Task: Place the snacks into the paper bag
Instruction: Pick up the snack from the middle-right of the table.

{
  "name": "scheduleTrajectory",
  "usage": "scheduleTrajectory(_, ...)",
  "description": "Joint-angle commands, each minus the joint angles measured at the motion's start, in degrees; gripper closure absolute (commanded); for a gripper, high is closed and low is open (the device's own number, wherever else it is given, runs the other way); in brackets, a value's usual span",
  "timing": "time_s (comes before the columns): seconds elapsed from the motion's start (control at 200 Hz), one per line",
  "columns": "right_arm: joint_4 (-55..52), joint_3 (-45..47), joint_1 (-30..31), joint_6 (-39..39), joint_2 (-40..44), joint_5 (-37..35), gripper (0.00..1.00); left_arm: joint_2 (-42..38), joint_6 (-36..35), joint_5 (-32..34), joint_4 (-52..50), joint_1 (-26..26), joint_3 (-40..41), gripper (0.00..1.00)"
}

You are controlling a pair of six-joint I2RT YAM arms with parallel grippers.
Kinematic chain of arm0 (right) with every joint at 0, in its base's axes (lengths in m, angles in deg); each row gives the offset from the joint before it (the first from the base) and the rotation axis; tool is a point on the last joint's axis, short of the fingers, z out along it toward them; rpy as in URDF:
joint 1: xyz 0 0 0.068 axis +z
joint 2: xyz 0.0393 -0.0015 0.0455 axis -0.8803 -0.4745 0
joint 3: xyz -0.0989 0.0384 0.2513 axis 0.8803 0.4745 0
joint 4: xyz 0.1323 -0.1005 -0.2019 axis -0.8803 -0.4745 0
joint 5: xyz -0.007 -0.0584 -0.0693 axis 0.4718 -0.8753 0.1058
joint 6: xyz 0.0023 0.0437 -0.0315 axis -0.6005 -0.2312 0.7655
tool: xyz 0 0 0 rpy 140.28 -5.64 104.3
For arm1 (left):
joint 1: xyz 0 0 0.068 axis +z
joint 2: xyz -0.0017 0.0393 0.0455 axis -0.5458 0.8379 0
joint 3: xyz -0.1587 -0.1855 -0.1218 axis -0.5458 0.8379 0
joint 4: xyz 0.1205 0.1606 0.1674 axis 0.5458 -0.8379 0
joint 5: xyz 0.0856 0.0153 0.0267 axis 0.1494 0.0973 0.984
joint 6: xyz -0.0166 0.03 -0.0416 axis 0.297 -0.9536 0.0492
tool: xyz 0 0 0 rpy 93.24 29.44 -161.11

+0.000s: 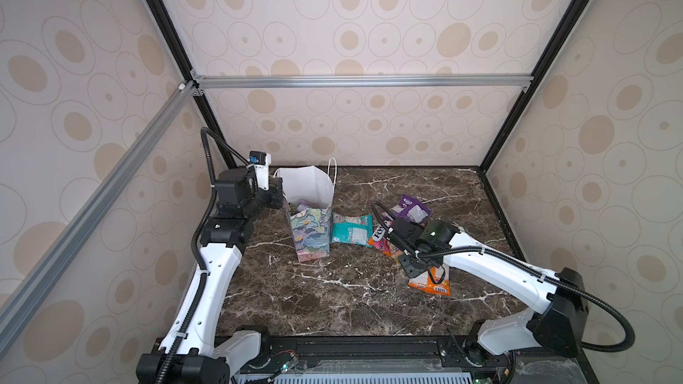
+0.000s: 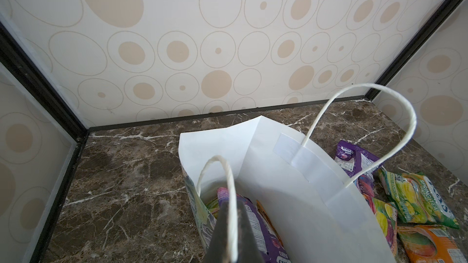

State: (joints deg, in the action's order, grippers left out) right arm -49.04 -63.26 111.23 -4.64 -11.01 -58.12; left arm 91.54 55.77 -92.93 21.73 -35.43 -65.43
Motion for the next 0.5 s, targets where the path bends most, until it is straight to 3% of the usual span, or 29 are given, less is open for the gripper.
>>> scheduleTrajectory(0.0,-2.2,1.5,1.3,-1.8,-3.2,-0.5,0.62,0.1,-0.9,-0.6,0.2,0.2,-1.5,1.00)
scheduleTrajectory(0.495,2.4,7.2,1.9,-1.7,-12.1,0.0,0.59,0.2,-1.0,-0.5,-0.1,0.2,-1.5,1.00)
